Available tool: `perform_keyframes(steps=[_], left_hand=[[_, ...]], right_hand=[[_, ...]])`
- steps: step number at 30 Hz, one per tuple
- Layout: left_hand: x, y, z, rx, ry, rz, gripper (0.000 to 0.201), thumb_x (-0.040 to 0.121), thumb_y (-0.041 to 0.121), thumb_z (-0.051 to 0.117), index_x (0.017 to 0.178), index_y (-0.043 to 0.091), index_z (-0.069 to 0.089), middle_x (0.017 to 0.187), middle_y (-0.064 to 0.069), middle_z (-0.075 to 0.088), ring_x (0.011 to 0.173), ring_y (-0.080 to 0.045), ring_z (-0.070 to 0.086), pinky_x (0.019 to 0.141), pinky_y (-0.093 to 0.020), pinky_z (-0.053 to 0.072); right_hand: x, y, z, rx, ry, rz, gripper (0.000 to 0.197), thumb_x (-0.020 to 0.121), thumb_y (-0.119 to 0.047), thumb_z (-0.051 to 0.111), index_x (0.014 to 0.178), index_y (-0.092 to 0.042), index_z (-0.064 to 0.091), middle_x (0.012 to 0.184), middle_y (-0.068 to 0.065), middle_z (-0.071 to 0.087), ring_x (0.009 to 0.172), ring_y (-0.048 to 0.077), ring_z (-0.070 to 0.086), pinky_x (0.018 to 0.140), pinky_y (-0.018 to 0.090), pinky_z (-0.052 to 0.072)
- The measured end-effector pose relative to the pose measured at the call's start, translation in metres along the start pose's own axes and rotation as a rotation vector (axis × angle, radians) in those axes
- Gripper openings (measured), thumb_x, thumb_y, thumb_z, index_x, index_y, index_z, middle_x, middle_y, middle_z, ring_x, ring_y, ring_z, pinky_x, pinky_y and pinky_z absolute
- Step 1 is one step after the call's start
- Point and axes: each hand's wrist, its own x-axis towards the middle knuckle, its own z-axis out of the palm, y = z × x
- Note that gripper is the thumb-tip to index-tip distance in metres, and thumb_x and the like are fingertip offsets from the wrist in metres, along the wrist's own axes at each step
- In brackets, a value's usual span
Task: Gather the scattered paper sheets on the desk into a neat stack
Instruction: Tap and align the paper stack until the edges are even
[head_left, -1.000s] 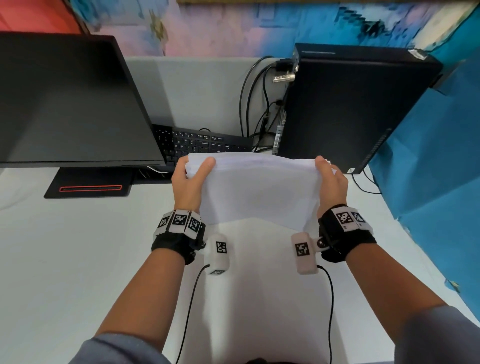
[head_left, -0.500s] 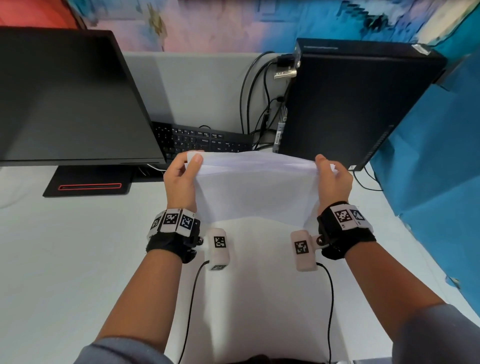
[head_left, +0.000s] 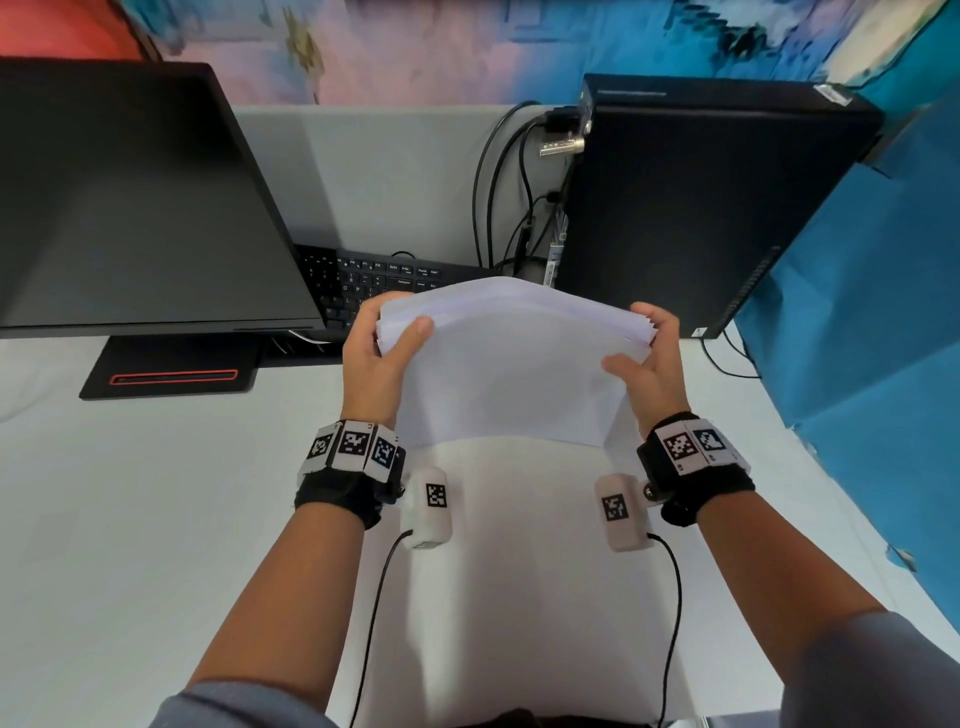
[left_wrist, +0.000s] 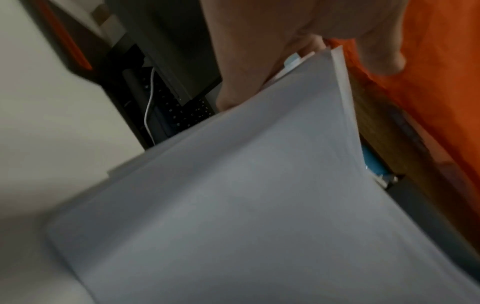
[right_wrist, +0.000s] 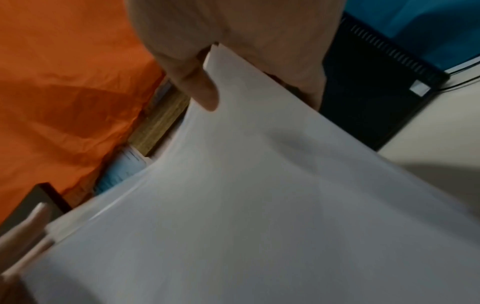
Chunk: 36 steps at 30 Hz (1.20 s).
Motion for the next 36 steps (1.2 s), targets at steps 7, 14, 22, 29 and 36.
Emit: perform_keyframes(steps=[7, 14, 22, 29, 36], left_hand=[[0.004, -0.004, -0.004, 0.044, 0.189, 0.074, 0.014, 0.092, 0.019, 0.057, 0.082, 0.026, 0.066, 0.100, 0.010, 0.068, 0.096, -0.009, 0.059, 0.091, -0.030, 0.045], [0.005, -0.013, -0.020, -0.068, 0.178, 0.038, 0.015, 0.081, 0.018, 0.061, 0.070, 0.027, 0.064, 0.106, -0.002, 0.065, 0.097, -0.021, 0.056, 0.079, -0.039, 0.039], [0.001, -0.014, -0.019, -0.121, -0.045, -0.113, 0.071, 0.060, 0.026, 0.073, 0.124, 0.020, 0.042, 0.113, 0.005, 0.056, 0.092, 0.002, 0.063, 0.076, -0.017, 0.050], [-0.015, -0.041, -0.020, 0.061, -0.001, -0.388, 0.048, 0.078, -0.015, 0.056, 0.118, 0.011, 0.054, 0.096, 0.000, 0.067, 0.095, -0.027, 0.062, 0.067, -0.024, 0.050], [-0.021, -0.026, -0.009, -0.108, 0.042, -0.282, 0.056, 0.070, 0.020, 0.076, 0.122, 0.016, 0.058, 0.114, -0.004, 0.069, 0.104, -0.022, 0.067, 0.085, -0.035, 0.055]], right_hand=[[0.009, 0.015, -0.004, 0.120, 0.089, 0.080, 0.036, 0.088, -0.011, 0.063, 0.121, -0.006, 0.053, 0.115, 0.015, 0.064, 0.096, 0.024, 0.064, 0.077, 0.031, 0.053], [0.008, 0.022, -0.005, 0.057, 0.005, 0.092, 0.037, 0.085, -0.019, 0.063, 0.120, -0.008, 0.058, 0.113, 0.013, 0.067, 0.099, 0.027, 0.065, 0.082, 0.036, 0.055], [0.010, 0.033, -0.005, 0.125, -0.032, 0.161, 0.047, 0.083, 0.003, 0.063, 0.128, -0.005, 0.051, 0.118, 0.017, 0.064, 0.103, 0.029, 0.064, 0.079, 0.031, 0.053], [0.010, 0.055, 0.005, 0.098, -0.038, 0.252, 0.058, 0.080, 0.011, 0.059, 0.133, -0.009, 0.046, 0.120, 0.012, 0.060, 0.107, 0.028, 0.057, 0.077, 0.028, 0.047], [-0.001, 0.065, 0.000, -0.001, -0.026, 0.189, 0.034, 0.085, 0.005, 0.060, 0.117, -0.007, 0.057, 0.113, 0.015, 0.064, 0.109, 0.035, 0.060, 0.100, 0.052, 0.045]])
